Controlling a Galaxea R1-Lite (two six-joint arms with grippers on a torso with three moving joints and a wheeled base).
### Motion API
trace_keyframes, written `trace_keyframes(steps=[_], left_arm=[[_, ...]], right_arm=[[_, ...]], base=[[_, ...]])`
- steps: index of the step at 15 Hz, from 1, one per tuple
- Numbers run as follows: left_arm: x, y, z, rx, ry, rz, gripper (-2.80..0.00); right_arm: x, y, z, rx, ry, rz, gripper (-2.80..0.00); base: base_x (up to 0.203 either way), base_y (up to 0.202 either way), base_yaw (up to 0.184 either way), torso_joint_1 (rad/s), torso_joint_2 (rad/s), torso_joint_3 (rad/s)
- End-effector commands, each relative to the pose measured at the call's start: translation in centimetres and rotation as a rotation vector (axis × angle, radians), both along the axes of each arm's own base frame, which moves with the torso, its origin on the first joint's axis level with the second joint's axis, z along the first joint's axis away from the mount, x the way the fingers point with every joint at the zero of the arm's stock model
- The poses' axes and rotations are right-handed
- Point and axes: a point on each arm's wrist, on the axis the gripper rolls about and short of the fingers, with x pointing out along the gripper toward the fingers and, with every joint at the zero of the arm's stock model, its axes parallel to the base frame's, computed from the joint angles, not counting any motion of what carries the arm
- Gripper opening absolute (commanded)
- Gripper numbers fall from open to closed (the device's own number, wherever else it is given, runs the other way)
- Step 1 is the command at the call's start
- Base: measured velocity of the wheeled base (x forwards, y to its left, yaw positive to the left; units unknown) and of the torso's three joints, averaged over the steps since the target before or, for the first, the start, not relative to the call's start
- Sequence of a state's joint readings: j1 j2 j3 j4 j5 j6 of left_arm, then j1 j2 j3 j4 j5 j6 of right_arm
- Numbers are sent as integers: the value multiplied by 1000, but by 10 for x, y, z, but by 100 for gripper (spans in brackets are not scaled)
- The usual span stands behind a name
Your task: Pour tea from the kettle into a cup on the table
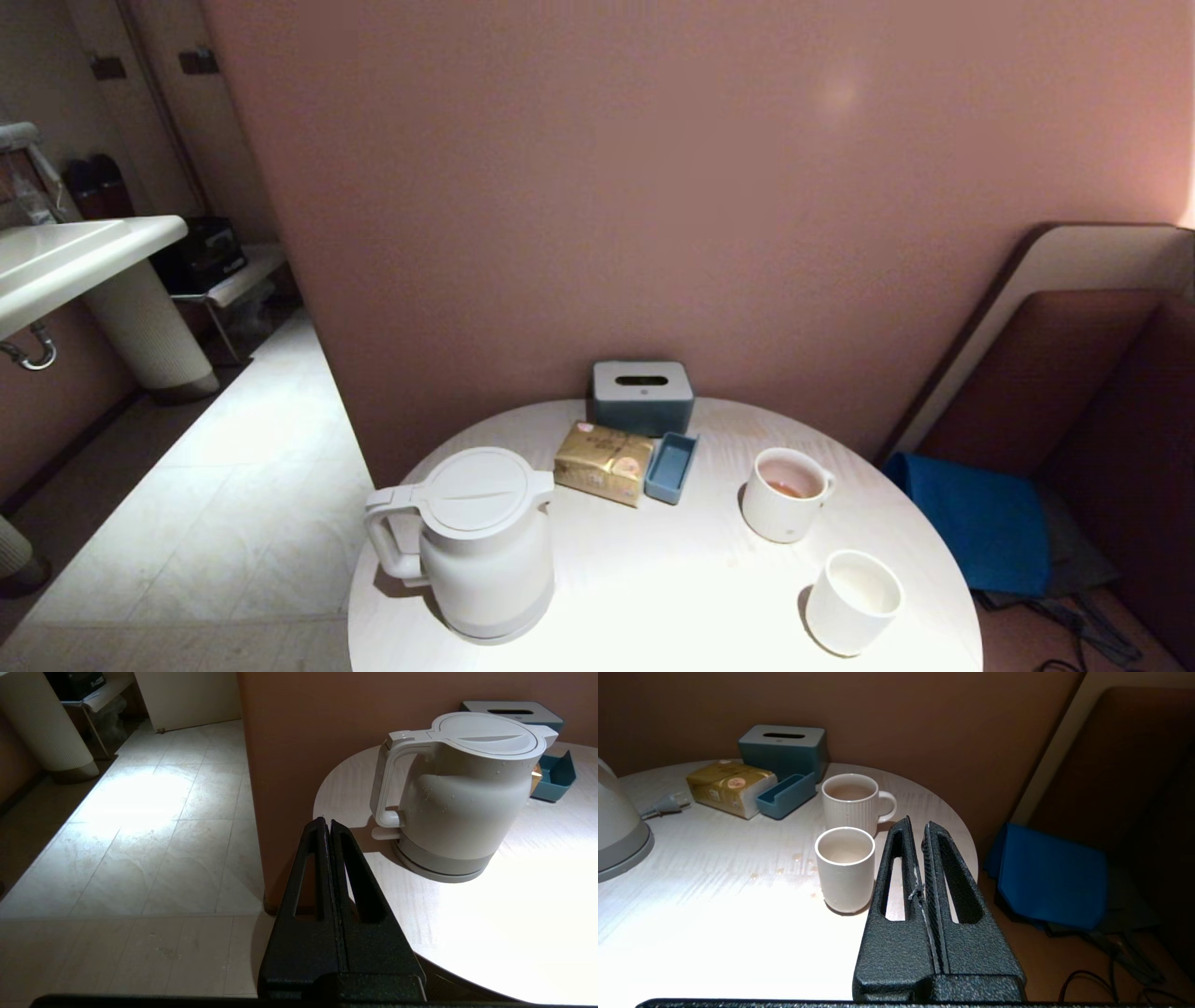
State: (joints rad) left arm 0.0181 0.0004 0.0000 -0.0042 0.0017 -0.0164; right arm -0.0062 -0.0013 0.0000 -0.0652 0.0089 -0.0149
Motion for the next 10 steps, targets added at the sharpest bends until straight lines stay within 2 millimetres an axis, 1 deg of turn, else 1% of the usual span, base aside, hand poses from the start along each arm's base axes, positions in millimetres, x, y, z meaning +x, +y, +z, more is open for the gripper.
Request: trace_keyframes(steps=[1, 10], left_arm=[[0, 0, 0, 0, -1, 0, -280], [0, 0, 0, 0, -1, 0, -280]], right_arm=[[0, 0, 0, 0, 1, 0, -280], [0, 0, -2, -2, 20, -1, -280]], base=[[0, 0, 0, 0, 0, 0], [0, 0, 0, 0, 0, 0]])
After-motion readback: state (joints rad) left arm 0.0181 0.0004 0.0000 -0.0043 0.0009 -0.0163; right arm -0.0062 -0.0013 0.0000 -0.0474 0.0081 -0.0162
